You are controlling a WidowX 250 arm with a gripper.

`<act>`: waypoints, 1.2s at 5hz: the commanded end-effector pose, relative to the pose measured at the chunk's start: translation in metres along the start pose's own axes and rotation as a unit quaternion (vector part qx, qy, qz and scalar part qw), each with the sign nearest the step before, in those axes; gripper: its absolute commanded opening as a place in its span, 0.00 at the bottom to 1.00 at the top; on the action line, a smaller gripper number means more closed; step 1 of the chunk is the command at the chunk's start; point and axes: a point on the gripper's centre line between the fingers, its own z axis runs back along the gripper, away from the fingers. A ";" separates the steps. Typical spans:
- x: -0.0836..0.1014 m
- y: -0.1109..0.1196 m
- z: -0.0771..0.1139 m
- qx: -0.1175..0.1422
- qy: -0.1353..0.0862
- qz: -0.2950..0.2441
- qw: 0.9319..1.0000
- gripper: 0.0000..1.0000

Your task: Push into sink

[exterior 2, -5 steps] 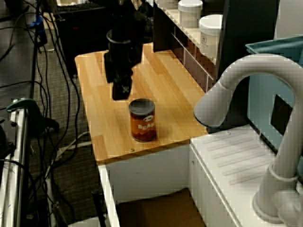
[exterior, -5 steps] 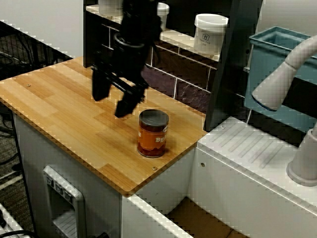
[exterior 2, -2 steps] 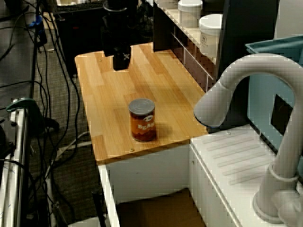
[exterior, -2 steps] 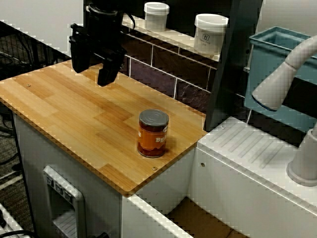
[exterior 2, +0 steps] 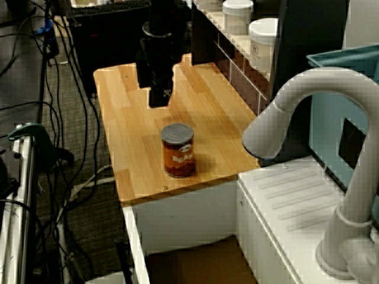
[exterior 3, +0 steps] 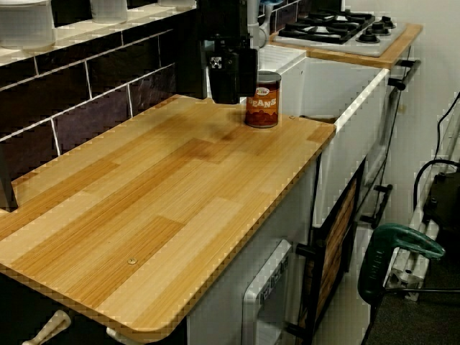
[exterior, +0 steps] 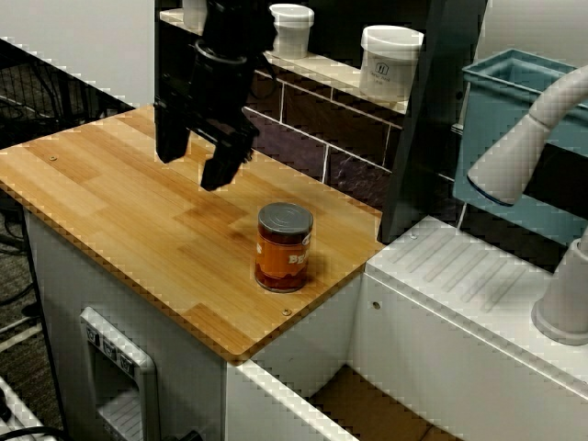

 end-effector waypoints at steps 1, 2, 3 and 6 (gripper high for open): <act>0.001 -0.029 0.009 -0.007 -0.014 -0.020 1.000 1.00; -0.002 -0.057 0.015 -0.017 -0.007 -0.043 0.999 1.00; -0.006 -0.080 0.029 -0.037 0.004 -0.065 0.997 1.00; -0.017 -0.103 0.043 -0.058 0.028 -0.095 0.993 1.00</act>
